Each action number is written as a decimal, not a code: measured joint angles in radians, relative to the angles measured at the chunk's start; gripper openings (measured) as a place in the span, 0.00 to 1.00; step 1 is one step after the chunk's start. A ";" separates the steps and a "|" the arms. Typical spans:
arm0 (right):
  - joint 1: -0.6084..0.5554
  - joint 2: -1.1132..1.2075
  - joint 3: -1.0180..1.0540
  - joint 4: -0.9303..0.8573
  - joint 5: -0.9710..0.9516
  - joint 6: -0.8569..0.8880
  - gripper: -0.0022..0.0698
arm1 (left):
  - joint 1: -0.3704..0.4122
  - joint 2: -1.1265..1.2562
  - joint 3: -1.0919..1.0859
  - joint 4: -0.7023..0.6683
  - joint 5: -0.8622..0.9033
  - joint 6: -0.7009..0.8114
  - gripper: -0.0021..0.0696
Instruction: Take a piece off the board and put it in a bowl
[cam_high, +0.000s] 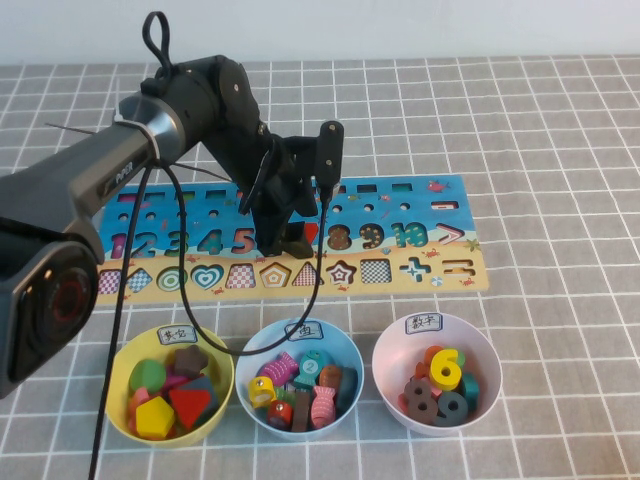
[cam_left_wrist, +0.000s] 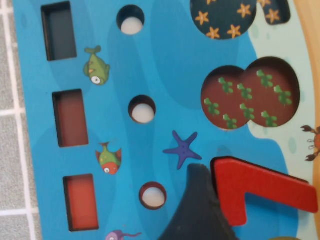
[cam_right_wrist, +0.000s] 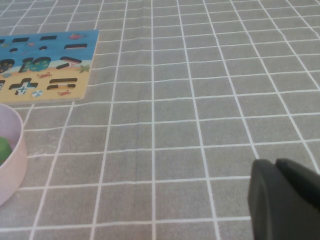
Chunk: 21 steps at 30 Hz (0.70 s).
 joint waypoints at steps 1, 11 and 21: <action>0.000 0.000 0.000 0.000 0.000 0.000 0.01 | 0.000 0.000 0.000 0.000 0.000 0.000 0.68; 0.000 0.000 0.000 0.002 0.000 0.000 0.01 | 0.000 0.000 0.000 0.000 0.002 -0.040 0.68; 0.000 0.000 0.000 0.002 0.000 0.000 0.01 | 0.000 0.005 -0.002 -0.004 -0.006 -0.308 0.68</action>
